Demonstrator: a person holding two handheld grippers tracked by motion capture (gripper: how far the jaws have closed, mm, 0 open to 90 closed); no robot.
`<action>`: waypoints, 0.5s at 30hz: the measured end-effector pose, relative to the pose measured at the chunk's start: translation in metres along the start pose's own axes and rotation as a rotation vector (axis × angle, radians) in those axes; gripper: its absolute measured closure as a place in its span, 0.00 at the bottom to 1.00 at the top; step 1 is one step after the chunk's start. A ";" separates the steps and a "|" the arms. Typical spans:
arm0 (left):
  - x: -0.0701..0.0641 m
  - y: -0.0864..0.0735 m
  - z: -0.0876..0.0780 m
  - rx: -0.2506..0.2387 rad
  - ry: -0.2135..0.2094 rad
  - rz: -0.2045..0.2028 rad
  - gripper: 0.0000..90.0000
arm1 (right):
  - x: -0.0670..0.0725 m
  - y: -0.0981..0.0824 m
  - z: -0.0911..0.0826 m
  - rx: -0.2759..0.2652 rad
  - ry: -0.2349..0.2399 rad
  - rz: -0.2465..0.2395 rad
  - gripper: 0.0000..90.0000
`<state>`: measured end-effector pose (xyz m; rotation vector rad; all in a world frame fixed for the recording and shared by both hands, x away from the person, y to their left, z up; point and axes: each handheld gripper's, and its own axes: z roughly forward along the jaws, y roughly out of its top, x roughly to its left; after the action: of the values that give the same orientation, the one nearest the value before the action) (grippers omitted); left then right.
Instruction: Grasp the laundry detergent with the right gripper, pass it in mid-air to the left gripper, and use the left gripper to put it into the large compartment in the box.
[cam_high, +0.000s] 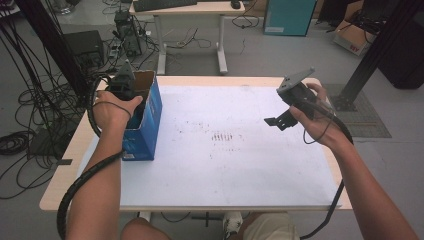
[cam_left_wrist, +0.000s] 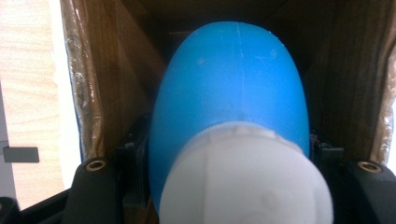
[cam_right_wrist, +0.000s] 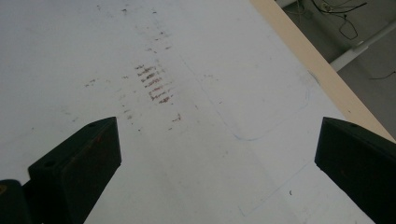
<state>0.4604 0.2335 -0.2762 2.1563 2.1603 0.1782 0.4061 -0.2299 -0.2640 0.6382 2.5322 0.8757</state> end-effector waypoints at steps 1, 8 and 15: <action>0.000 0.000 0.000 0.000 0.000 0.000 0.39 | 0.000 0.000 0.000 -0.001 -0.001 0.004 0.00; 0.000 -0.001 -0.005 -0.012 -0.011 0.006 0.33 | 0.000 0.000 0.001 0.003 0.001 0.003 0.00; -0.005 -0.003 -0.021 -0.037 0.020 0.027 0.30 | 0.000 0.002 0.005 -0.002 0.006 0.002 0.00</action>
<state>0.4548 0.2280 -0.2554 2.1743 2.1213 0.2416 0.4092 -0.2263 -0.2662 0.6380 2.5365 0.8819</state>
